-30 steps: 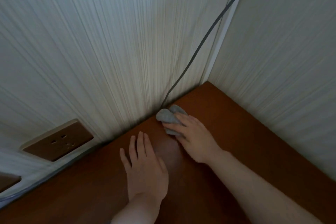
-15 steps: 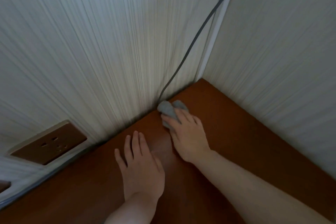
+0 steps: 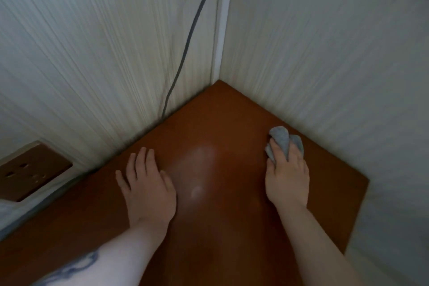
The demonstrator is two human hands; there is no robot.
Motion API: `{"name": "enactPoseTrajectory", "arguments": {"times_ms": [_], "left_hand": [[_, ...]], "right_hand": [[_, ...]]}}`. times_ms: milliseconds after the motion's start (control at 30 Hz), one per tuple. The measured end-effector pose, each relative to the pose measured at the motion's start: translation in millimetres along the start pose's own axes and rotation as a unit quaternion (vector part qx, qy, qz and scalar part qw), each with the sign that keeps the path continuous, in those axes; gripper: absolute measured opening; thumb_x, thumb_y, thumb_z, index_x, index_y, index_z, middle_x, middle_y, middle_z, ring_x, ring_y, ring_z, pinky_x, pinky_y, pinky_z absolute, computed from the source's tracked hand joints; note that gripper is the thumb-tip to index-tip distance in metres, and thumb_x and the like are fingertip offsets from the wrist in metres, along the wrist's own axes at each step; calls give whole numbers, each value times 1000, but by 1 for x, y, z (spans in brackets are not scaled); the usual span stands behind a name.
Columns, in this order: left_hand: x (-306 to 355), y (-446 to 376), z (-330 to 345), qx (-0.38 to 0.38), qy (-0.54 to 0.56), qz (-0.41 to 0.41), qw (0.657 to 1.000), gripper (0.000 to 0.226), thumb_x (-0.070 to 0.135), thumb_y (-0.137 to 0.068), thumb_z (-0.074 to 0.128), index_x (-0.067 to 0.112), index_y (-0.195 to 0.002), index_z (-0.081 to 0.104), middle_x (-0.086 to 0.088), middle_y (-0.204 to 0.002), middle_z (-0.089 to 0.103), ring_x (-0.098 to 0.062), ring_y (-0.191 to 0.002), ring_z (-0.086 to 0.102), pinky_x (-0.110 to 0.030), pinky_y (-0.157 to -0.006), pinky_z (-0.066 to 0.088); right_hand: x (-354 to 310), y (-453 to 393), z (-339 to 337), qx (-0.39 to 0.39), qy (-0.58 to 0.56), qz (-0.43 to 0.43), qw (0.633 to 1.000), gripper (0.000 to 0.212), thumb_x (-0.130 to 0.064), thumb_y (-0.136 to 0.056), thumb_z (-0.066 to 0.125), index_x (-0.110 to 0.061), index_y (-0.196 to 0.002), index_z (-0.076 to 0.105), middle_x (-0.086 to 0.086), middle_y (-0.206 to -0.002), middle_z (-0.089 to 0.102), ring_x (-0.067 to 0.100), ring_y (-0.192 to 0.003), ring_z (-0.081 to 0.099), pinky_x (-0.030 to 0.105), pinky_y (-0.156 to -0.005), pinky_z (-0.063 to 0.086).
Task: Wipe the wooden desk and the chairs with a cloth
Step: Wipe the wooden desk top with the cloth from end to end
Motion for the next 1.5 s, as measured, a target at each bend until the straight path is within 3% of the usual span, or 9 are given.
{"name": "enactPoseTrajectory", "arguments": {"times_ms": [200,367,467,600,733,967,1200,1367,1500], "left_hand": [[12,40,-15,-4,56,124,991,45,13,-90,52,12,-135,51,-8,-146,44,-26,-139,32,-49,-119,10],[24,111,-11,-75,27,198,977,53,32,-89,31,17,-133,55,-2,-144,48,-22,-138,35,-46,-118,9],[27,144,-15,-108,7,184,977,56,34,-89,28,17,-137,53,0,-146,47,-20,-139,34,-44,-117,7],[22,195,-19,-141,-22,173,975,56,41,-94,25,24,-144,43,5,-153,35,-16,-144,21,-38,-117,1],[13,215,-13,-152,-62,152,975,56,42,-98,20,24,-148,36,6,-155,31,-17,-145,22,-42,-115,10],[16,215,-14,-139,-61,159,976,56,37,-97,19,23,-149,34,4,-156,30,-18,-146,20,-47,-118,16],[17,214,-16,-125,-47,162,978,60,41,-96,10,26,-151,29,5,-158,24,-16,-147,13,-45,-120,10],[19,215,-18,-122,-28,166,978,62,40,-94,11,24,-149,32,4,-157,28,-17,-147,16,-45,-119,10],[18,215,-19,-122,-32,167,978,63,41,-93,9,26,-151,29,5,-158,24,-15,-148,11,-43,-120,6]], "right_hand": [[18,17,-18,-15,-14,216,976,52,-25,-102,35,-33,-153,24,5,-163,6,20,-149,1,41,-120,1],[-53,118,-8,-191,-50,-314,929,50,-23,-101,37,-35,-149,33,-1,-163,10,15,-149,1,39,-120,-4],[7,148,-28,-236,-34,-427,872,47,-28,-100,32,-39,-146,37,-6,-161,15,12,-149,4,35,-119,-6],[85,84,-40,-89,-21,-214,973,45,-24,-97,36,-35,-139,47,10,-151,40,30,-140,34,47,-115,20],[52,99,-31,-30,-13,38,999,49,-25,-100,39,-31,-148,37,8,-158,26,26,-146,19,46,-119,15],[42,204,-39,-164,31,-404,900,45,-37,-99,34,-39,-143,39,2,-156,31,20,-145,25,45,-117,16],[36,136,-33,-104,23,-17,994,50,-35,-103,28,-38,-152,19,3,-163,4,19,-149,-1,44,-120,2],[6,248,-36,-143,9,-322,936,47,-40,-100,25,-38,-146,36,1,-158,29,19,-147,22,45,-118,20],[67,215,-41,-89,1,-215,972,43,-39,-99,35,-35,-140,47,5,-152,39,21,-143,30,43,-118,19]]}}
Point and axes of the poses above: each hand's wrist, its own y-axis away from the middle knuckle, its own z-axis out of the palm, x = y × z, the point moved 4 cm from there along -y, towards the middle knuckle
